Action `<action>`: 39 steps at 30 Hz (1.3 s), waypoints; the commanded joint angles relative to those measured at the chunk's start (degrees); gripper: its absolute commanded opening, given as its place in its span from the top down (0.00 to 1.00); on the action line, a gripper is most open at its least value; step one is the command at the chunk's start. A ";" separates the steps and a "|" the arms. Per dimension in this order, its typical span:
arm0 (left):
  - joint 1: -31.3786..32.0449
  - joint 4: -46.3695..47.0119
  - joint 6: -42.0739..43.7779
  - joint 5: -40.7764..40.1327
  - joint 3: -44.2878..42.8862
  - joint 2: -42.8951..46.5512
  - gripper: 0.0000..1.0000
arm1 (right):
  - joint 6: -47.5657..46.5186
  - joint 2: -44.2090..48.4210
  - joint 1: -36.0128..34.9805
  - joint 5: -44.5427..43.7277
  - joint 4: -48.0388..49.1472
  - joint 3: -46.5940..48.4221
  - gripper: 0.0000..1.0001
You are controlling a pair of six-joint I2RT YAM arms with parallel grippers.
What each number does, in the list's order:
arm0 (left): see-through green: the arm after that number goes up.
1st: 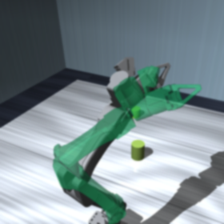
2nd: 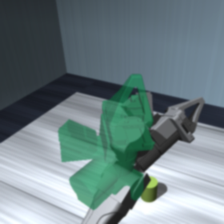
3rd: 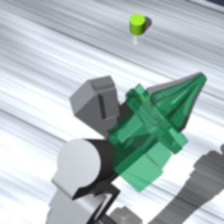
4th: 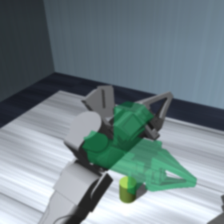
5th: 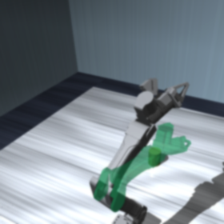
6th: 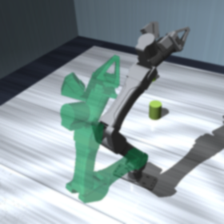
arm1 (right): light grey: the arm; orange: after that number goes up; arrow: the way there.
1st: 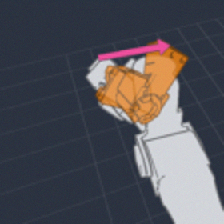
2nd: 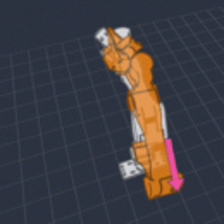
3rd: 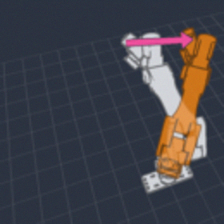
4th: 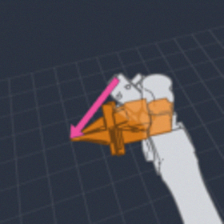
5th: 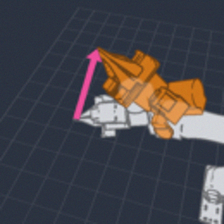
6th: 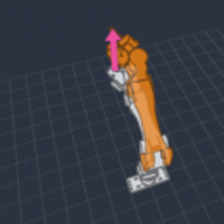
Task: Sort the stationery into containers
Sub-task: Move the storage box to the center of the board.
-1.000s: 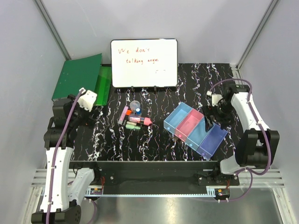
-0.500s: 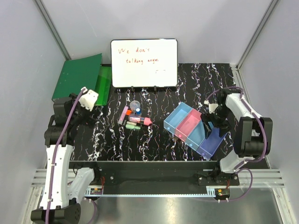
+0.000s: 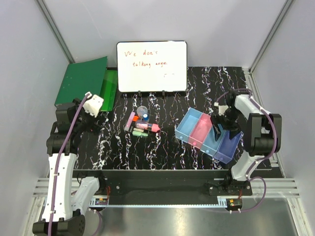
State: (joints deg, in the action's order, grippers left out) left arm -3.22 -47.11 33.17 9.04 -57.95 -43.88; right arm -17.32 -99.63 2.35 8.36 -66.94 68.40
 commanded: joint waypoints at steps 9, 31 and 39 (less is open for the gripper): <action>-0.20 1.76 -1.09 1.60 -0.32 0.64 0.01 | 0.89 -5.66 -1.56 -3.79 7.78 10.00 0.22; -0.20 2.29 -0.91 2.21 0.47 0.55 0.01 | 3.69 -17.43 -6.22 -8.01 14.11 22.02 0.97; -0.29 2.29 -0.30 2.56 -0.58 -1.03 0.01 | 13.18 -23.23 -6.48 -5.55 14.64 33.88 1.00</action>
State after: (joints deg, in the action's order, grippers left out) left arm -3.22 -46.87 32.75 10.04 -57.60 -44.14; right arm -11.07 -120.51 -3.40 0.71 -58.35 95.44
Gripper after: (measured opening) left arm 0.987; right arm 0.102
